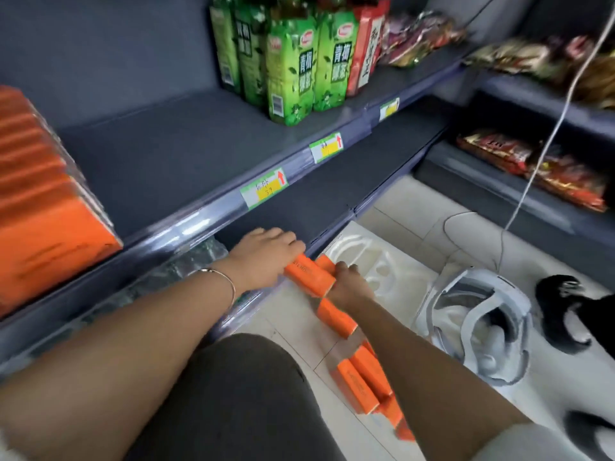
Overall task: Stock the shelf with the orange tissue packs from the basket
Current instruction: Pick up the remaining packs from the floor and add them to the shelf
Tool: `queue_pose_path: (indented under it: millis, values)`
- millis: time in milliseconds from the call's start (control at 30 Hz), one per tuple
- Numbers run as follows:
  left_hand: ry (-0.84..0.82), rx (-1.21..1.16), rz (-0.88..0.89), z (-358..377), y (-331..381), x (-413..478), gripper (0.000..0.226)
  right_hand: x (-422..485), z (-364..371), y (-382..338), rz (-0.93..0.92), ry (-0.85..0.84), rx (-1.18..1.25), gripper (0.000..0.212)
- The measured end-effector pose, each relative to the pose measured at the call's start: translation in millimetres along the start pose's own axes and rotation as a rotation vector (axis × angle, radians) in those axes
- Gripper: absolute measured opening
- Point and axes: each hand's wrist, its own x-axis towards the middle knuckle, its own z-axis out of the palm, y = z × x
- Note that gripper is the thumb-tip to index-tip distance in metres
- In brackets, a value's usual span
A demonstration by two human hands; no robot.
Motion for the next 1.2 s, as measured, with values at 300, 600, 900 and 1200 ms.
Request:
queue_pose_path:
  millis: [300, 600, 900, 1200]
  values:
    - [0.223, 0.080, -0.142, -117, -5, -72, 0.042, -65, -93, -50, -0.174, 0.263, 0.029, 0.039]
    - [0.398, 0.153, -0.328, -191, -35, -159, 0.047, -109, -137, -123, -0.400, 0.483, 0.068, 0.044]
    - [0.531, 0.086, -0.671, -195, -105, -212, 0.044, -97, -142, -222, -0.602, 0.522, 0.100, 0.043]
    - [0.620, -0.140, -1.030, -159, -199, -211, 0.046, -13, -101, -342, -0.668, 0.349, 0.021, 0.045]
